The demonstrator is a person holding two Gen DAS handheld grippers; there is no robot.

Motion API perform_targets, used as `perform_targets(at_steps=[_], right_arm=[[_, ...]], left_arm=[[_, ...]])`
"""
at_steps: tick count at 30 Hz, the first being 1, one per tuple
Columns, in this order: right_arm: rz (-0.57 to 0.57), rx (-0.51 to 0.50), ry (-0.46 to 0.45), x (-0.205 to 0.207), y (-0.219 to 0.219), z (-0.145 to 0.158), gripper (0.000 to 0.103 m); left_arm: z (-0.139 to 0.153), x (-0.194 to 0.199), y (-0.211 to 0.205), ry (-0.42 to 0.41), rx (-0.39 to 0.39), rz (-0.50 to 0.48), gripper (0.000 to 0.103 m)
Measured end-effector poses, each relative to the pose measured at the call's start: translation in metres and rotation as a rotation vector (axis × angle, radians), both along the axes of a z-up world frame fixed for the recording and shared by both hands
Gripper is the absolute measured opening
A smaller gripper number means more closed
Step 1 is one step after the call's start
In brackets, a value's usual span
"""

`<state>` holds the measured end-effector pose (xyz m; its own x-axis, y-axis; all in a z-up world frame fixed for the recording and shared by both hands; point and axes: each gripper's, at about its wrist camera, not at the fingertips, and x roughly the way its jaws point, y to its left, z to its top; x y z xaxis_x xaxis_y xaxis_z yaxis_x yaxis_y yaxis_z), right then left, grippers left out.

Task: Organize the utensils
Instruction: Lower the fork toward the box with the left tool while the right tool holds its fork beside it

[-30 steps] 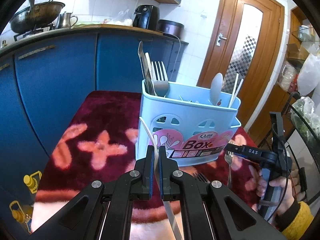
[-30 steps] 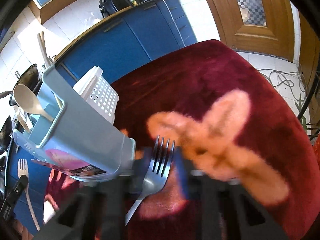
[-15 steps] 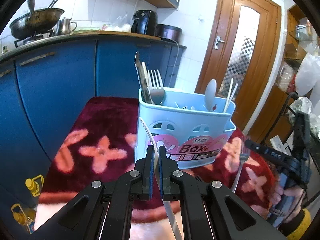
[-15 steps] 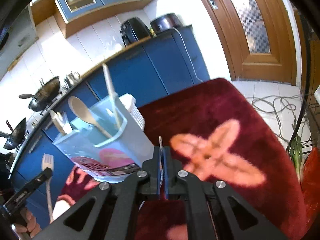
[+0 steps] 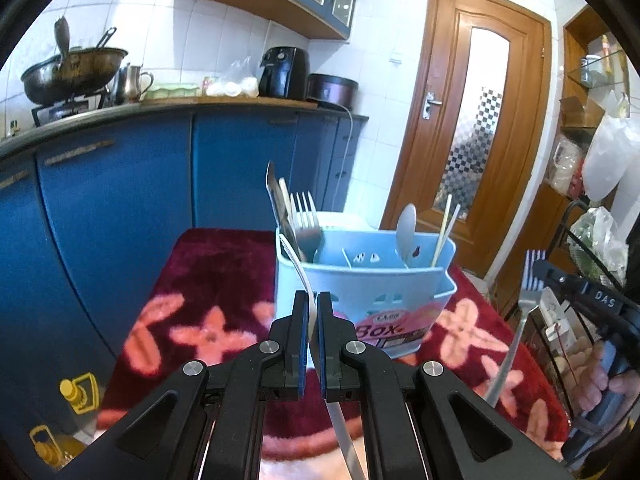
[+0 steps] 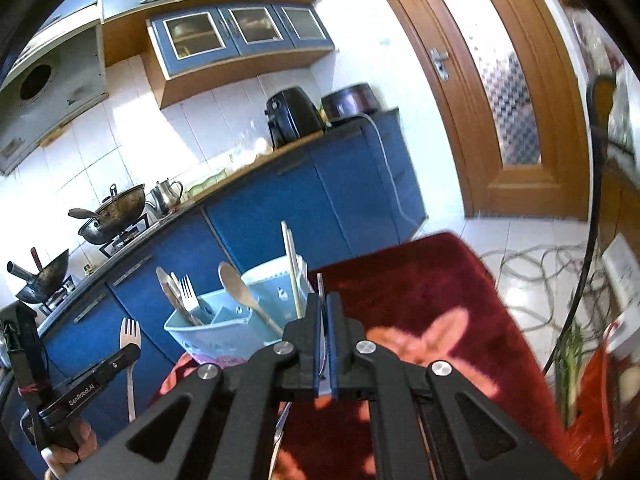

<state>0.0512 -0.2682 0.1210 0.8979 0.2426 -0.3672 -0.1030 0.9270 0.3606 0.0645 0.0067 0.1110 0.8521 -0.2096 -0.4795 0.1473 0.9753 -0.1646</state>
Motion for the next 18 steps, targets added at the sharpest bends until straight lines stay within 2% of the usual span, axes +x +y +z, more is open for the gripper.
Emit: perform_targets(at_steps=[10,18], right_arm=[[-0.044,-0.081,-0.111,0.002,0.007,0.047,0.004],[-0.081,-0.193,-0.179,0.021,0.025,0.068,0.004]], left_arm=[[0.039,0.015,-0.003,-0.122,0.037,0.005,0.004],[0.067,0.036,-0.011,-0.250,0.078,0.029,0.004]])
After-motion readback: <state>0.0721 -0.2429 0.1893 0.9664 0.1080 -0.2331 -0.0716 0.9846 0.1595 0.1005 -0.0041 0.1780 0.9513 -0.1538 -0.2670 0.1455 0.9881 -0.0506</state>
